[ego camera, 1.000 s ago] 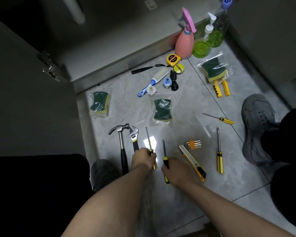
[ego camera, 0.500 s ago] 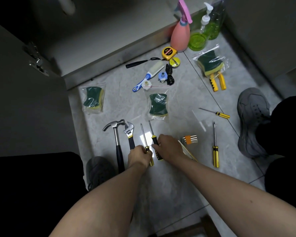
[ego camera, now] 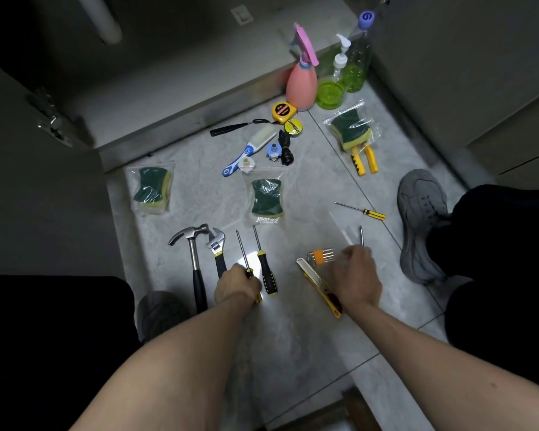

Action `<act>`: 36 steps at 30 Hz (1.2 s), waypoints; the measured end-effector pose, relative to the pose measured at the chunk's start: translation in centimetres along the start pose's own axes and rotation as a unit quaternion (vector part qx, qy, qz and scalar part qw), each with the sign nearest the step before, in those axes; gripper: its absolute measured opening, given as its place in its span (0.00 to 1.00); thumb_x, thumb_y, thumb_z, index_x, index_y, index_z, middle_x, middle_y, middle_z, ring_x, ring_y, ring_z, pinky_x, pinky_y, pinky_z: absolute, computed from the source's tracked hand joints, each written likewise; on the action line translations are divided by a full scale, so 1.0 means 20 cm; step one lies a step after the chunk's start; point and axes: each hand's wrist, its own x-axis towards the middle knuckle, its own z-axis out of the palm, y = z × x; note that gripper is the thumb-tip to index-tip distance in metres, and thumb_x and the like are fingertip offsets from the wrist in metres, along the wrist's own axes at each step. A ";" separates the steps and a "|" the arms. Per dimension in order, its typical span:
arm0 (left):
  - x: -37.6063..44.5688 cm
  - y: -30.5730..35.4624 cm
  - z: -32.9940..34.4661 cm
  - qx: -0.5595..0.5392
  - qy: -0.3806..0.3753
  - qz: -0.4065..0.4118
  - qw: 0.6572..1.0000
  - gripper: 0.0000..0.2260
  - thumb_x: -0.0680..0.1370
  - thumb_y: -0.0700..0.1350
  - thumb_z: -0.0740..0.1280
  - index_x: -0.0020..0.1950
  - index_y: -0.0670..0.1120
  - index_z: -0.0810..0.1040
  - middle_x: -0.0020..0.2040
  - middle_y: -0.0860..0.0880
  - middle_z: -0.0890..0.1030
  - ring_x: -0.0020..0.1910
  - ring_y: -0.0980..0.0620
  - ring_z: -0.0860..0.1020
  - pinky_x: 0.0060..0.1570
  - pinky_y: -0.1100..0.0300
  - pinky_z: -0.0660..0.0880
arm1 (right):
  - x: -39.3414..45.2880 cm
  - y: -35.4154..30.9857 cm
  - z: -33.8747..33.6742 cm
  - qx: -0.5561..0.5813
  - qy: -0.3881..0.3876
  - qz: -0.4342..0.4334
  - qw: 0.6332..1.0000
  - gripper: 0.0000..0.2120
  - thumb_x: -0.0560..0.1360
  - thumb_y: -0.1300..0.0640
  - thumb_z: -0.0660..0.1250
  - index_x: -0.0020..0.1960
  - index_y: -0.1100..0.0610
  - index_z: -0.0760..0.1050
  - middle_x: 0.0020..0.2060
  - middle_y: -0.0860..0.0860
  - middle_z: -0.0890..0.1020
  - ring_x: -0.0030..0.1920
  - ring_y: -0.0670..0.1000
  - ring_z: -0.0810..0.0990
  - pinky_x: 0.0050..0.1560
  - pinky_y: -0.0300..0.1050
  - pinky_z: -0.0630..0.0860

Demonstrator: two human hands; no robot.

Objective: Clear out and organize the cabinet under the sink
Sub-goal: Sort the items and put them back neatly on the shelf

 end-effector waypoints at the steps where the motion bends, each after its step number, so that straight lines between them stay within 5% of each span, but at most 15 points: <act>1: -0.01 0.00 0.00 0.002 0.000 -0.001 1.000 0.14 0.78 0.51 0.65 0.60 0.47 0.77 0.58 0.44 0.79 0.58 0.42 0.77 0.54 0.52 0.77 | 0.00 0.06 -0.03 -0.007 0.010 0.043 0.999 0.17 0.75 0.54 0.68 0.62 0.53 0.70 0.60 0.52 0.71 0.61 0.57 0.74 0.46 0.52 0.71; 4: -0.02 0.01 0.00 0.005 -0.007 -0.001 1.000 0.14 0.79 0.51 0.65 0.62 0.47 0.75 0.59 0.44 0.79 0.59 0.43 0.77 0.56 0.50 0.77 | 0.02 0.16 -0.06 0.003 -0.039 0.170 0.985 0.24 0.76 0.55 0.70 0.68 0.60 0.67 0.65 0.59 0.69 0.64 0.63 0.73 0.54 0.56 0.74; 7: -0.02 0.00 -0.01 0.000 -0.011 -0.011 1.000 0.15 0.78 0.52 0.66 0.62 0.47 0.75 0.59 0.45 0.79 0.59 0.44 0.77 0.57 0.51 0.77 | 0.05 0.20 -0.04 0.039 -0.094 0.228 0.968 0.19 0.77 0.56 0.68 0.63 0.64 0.71 0.63 0.63 0.75 0.61 0.66 0.77 0.59 0.54 0.75; 12: -0.02 -0.01 0.00 -0.039 -0.022 -0.016 0.999 0.13 0.77 0.51 0.67 0.59 0.48 0.76 0.57 0.45 0.79 0.56 0.44 0.78 0.56 0.51 0.77 | 0.00 0.13 -0.02 0.073 -0.048 0.091 0.992 0.09 0.78 0.51 0.66 0.53 0.54 0.72 0.54 0.54 0.77 0.48 0.59 0.78 0.48 0.51 0.74; 15: -0.03 0.00 0.01 -0.063 -0.016 -0.025 0.998 0.13 0.77 0.51 0.67 0.59 0.47 0.75 0.57 0.45 0.79 0.56 0.43 0.78 0.56 0.52 0.77 | -0.07 0.01 0.03 0.041 -0.092 -0.070 0.992 0.10 0.77 0.42 0.66 0.51 0.48 0.73 0.49 0.46 0.77 0.45 0.53 0.78 0.45 0.50 0.73; 17: -0.02 -0.01 0.03 -0.070 -0.017 -0.028 0.997 0.13 0.77 0.51 0.66 0.59 0.47 0.74 0.58 0.44 0.79 0.57 0.43 0.77 0.56 0.52 0.76 | -0.10 -0.10 0.11 0.018 -0.146 -0.126 0.981 0.09 0.76 0.47 0.68 0.47 0.52 0.76 0.44 0.49 0.81 0.46 0.55 0.80 0.42 0.48 0.73; 27: 0.01 -0.04 0.07 -0.071 -0.019 -0.026 0.997 0.12 0.77 0.52 0.66 0.56 0.47 0.75 0.57 0.44 0.79 0.56 0.43 0.78 0.55 0.53 0.76 | -0.13 -0.19 0.27 0.009 -0.196 -0.137 0.971 0.08 0.73 0.54 0.68 0.39 0.58 0.74 0.36 0.54 0.80 0.42 0.57 0.79 0.36 0.46 0.62; 36: 0.01 -0.04 0.05 -0.064 -0.018 -0.019 0.998 0.13 0.77 0.54 0.66 0.56 0.48 0.75 0.56 0.45 0.79 0.56 0.42 0.78 0.53 0.53 0.76 | -0.09 -0.23 0.29 0.004 -0.193 -0.133 0.972 0.08 0.74 0.51 0.68 0.43 0.56 0.77 0.40 0.53 0.82 0.45 0.57 0.80 0.40 0.48 0.71</act>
